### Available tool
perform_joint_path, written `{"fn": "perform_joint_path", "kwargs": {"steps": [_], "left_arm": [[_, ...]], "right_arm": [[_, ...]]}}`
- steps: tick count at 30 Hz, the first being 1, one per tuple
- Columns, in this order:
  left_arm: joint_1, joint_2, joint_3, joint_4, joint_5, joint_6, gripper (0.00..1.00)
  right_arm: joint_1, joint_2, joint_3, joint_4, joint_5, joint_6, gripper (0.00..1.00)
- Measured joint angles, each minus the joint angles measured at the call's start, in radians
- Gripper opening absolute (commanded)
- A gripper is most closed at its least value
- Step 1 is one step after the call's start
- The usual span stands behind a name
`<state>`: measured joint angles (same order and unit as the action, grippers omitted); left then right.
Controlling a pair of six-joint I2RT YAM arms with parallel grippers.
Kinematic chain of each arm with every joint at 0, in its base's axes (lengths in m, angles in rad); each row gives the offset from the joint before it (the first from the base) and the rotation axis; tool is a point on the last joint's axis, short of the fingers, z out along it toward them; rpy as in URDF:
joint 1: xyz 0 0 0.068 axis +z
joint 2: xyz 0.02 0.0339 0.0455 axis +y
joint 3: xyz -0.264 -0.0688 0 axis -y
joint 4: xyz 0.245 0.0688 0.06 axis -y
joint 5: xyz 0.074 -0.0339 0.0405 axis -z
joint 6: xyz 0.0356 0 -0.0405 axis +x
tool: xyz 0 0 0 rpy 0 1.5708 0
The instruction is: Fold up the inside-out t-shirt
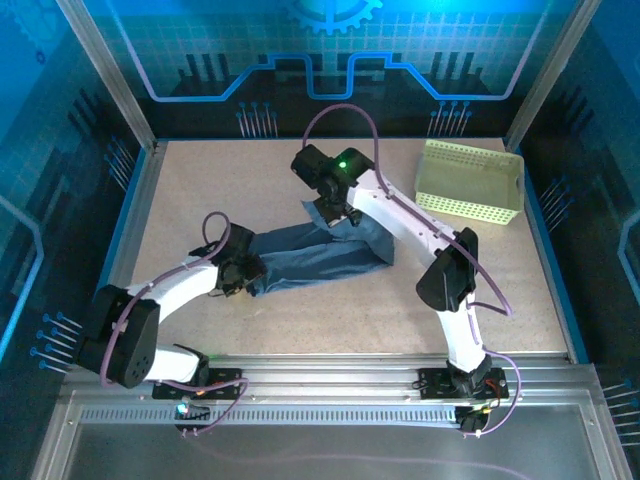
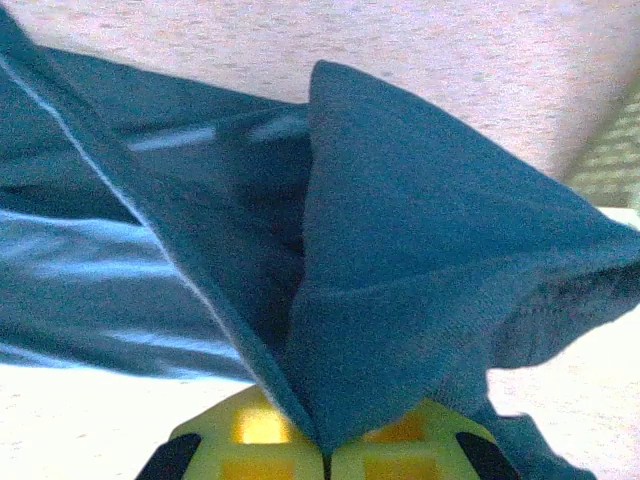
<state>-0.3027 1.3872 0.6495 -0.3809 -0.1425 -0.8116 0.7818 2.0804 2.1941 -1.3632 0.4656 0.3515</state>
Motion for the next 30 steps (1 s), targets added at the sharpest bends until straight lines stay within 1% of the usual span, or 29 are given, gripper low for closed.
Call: {"fn": "perform_joint_path", "kwargs": {"steps": [7,11,17,27,30], "left_arm": [[0.006,0.017,-0.021,0.027,0.008,-0.002,0.57],[0.006,0.002,-0.04,0.045,0.005,-0.003,0.55],[0.005,-0.016,-0.07,0.077,0.0,-0.003,0.54],[0.002,-0.043,-0.104,0.116,-0.008,-0.012,0.53],[0.0,-0.053,-0.114,0.126,-0.01,-0.021,0.53]], "right_arm": [[0.054,0.001,-0.056,0.104,-0.163,0.112,0.0],[0.083,0.005,-0.06,0.158,-0.224,0.168,0.0],[0.12,0.079,0.013,0.198,-0.277,0.23,0.0],[0.173,0.27,0.211,0.213,-0.364,0.278,0.0],[0.175,0.298,0.222,0.22,-0.394,0.283,0.0]]}}
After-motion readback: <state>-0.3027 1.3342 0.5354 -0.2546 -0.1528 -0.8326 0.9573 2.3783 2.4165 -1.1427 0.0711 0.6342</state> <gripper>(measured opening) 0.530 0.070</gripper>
